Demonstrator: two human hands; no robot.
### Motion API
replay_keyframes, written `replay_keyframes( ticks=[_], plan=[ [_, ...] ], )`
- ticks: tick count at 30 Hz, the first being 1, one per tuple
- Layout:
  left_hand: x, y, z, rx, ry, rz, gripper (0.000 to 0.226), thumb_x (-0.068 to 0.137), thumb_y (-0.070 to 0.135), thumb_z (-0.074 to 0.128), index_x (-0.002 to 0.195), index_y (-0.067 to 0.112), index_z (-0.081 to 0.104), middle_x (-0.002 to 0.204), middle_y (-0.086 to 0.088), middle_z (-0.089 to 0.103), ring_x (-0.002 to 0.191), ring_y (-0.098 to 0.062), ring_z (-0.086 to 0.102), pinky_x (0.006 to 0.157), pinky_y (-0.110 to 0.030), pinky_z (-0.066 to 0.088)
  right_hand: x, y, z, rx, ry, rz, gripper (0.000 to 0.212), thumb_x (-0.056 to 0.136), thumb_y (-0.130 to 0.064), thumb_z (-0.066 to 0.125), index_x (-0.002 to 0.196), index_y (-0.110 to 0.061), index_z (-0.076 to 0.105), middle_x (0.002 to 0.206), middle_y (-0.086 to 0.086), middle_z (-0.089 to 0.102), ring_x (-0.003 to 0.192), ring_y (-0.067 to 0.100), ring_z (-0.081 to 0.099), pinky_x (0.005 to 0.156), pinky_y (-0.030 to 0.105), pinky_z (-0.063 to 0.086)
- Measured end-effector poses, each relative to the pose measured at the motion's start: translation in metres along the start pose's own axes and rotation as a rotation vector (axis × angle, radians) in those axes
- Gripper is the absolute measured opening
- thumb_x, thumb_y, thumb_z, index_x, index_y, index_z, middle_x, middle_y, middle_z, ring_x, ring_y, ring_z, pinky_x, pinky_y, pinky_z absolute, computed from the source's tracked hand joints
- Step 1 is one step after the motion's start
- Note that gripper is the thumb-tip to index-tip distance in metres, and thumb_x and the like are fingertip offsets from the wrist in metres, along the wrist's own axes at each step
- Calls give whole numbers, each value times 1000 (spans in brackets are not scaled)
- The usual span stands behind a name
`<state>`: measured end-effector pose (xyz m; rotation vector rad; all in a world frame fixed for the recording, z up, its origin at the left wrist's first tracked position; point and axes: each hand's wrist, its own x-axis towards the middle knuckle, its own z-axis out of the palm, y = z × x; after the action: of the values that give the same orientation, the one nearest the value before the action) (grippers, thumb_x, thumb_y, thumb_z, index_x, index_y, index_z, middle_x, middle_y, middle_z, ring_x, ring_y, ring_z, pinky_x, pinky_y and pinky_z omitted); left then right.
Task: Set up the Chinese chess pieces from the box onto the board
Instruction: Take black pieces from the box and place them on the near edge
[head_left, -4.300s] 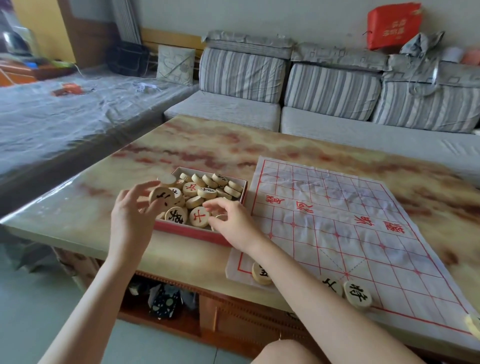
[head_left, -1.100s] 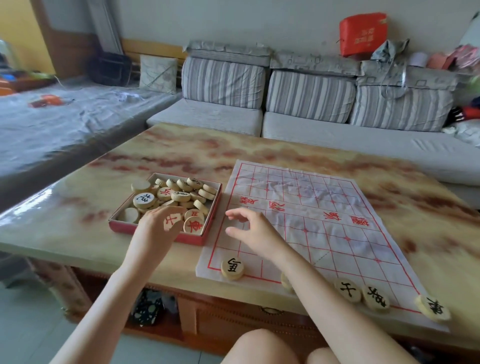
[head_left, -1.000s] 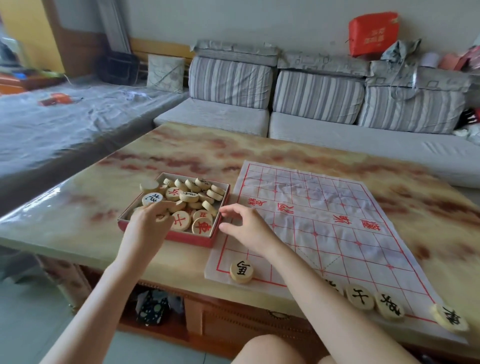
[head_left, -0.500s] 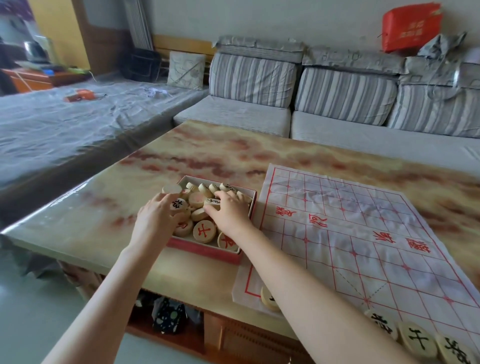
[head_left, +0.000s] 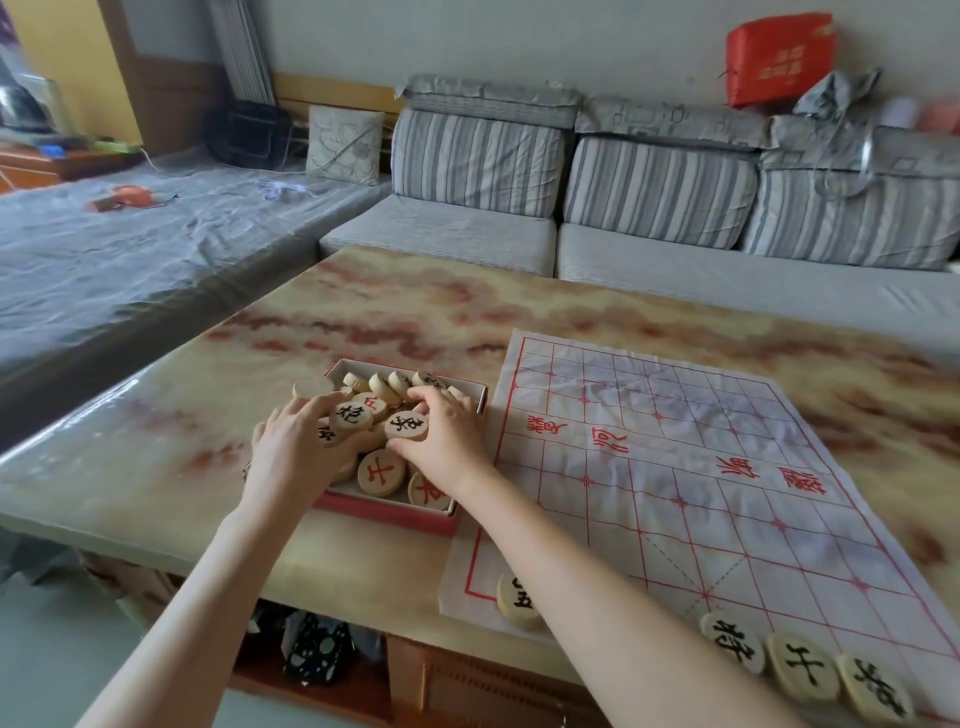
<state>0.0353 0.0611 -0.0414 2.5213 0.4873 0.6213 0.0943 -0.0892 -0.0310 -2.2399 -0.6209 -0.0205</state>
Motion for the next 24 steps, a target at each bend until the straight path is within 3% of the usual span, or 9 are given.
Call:
replay_keyframes(
  ticks=[4, 8, 13, 17, 21, 24],
  plan=[
    [4, 13, 2, -13, -55, 7, 60, 70, 46, 72, 121, 18, 58, 123, -12, 57, 116, -32, 47, 98, -42, 30, -16, 4, -16, 82, 44, -33, 57, 75, -22, 73, 127, -14, 50, 116, 6, 57, 116, 22, 42, 100, 29, 33],
    [0, 21, 0, -76, -21, -7, 62, 66, 39, 77, 119, 13, 60, 117, -17, 55, 110, -36, 50, 96, -45, 39, -32, 10, -32, 167, 13, -35, 54, 76, -16, 73, 126, -10, 51, 120, 7, 53, 113, 17, 49, 97, 22, 37],
    [-20, 35, -6, -165, 40, 110, 47, 67, 22, 80, 110, 11, 66, 110, -16, 57, 103, -34, 55, 88, -41, 46, -63, 21, -61, 204, -38, -10, 57, 77, -14, 72, 129, -17, 49, 117, 4, 54, 106, 9, 52, 84, -2, 33],
    [-45, 56, -9, -275, -30, 148, 49, 66, 22, 80, 112, 15, 64, 114, -6, 56, 100, -22, 55, 84, -29, 49, -98, 37, -98, 170, -59, 24, 55, 78, -18, 72, 128, -23, 49, 117, -4, 57, 111, 6, 54, 98, 16, 39],
    [-74, 81, -5, -336, -128, 226, 49, 68, 26, 77, 114, 22, 61, 109, 5, 54, 94, -12, 54, 76, -13, 42, -145, 51, -125, 83, -92, 69, 55, 81, -25, 70, 130, -31, 46, 117, -16, 53, 111, -8, 48, 90, 2, 34],
    [-94, 102, 2, -380, -193, 277, 46, 70, 27, 75, 114, 24, 61, 106, 7, 55, 91, -11, 55, 80, -18, 48, -174, 60, -131, 14, -119, 92, 56, 81, -29, 70, 130, -36, 43, 114, -22, 51, 107, -10, 47, 85, 4, 35]
  ],
)
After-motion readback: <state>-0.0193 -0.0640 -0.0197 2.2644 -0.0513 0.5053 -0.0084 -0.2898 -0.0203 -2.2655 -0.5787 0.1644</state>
